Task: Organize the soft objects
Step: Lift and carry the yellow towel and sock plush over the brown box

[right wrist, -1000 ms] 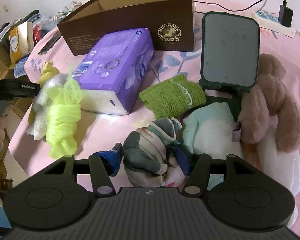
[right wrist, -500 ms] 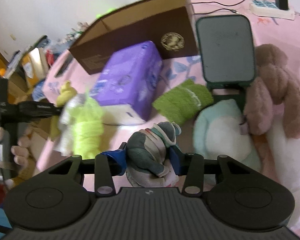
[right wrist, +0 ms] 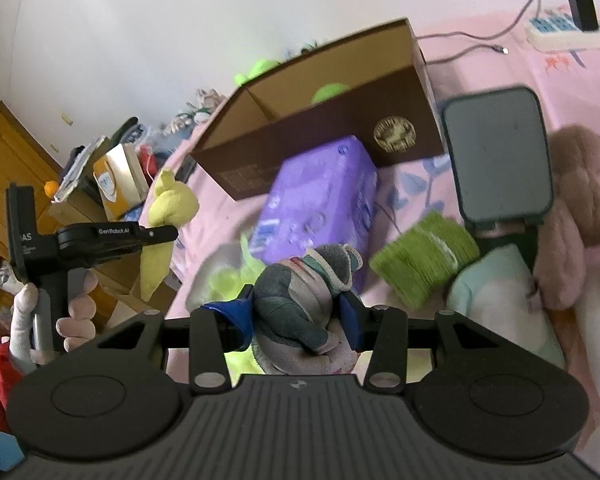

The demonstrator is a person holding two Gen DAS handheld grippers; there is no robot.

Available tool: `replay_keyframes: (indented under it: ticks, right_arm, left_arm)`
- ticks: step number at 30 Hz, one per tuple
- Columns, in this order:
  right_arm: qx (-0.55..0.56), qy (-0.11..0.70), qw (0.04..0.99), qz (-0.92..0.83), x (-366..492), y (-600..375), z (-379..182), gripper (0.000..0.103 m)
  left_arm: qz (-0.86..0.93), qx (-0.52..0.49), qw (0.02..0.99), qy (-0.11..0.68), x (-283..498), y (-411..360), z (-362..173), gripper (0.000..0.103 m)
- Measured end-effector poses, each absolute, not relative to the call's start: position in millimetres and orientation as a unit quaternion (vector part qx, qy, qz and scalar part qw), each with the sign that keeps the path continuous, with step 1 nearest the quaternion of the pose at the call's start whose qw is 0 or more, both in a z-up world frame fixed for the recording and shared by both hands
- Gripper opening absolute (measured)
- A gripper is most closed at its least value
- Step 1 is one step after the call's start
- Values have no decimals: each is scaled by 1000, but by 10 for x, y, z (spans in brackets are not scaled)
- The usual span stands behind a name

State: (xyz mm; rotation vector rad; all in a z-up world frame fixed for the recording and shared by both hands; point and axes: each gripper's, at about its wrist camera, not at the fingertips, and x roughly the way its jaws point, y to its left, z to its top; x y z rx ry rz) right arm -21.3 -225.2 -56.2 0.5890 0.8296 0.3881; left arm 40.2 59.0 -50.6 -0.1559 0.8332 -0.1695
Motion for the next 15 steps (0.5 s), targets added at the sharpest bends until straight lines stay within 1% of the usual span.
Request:
replay_keyframes:
  ticks: [8, 15]
  right_arm:
    - [280, 367, 865, 197, 8, -2208, -386, 28]
    - [263, 334, 881, 208, 344, -2157, -139, 28]
  left_arm:
    - [-118, -75, 915, 378, 516, 465, -238, 11]
    - [-142, -59, 922, 356, 768, 351, -57, 11]
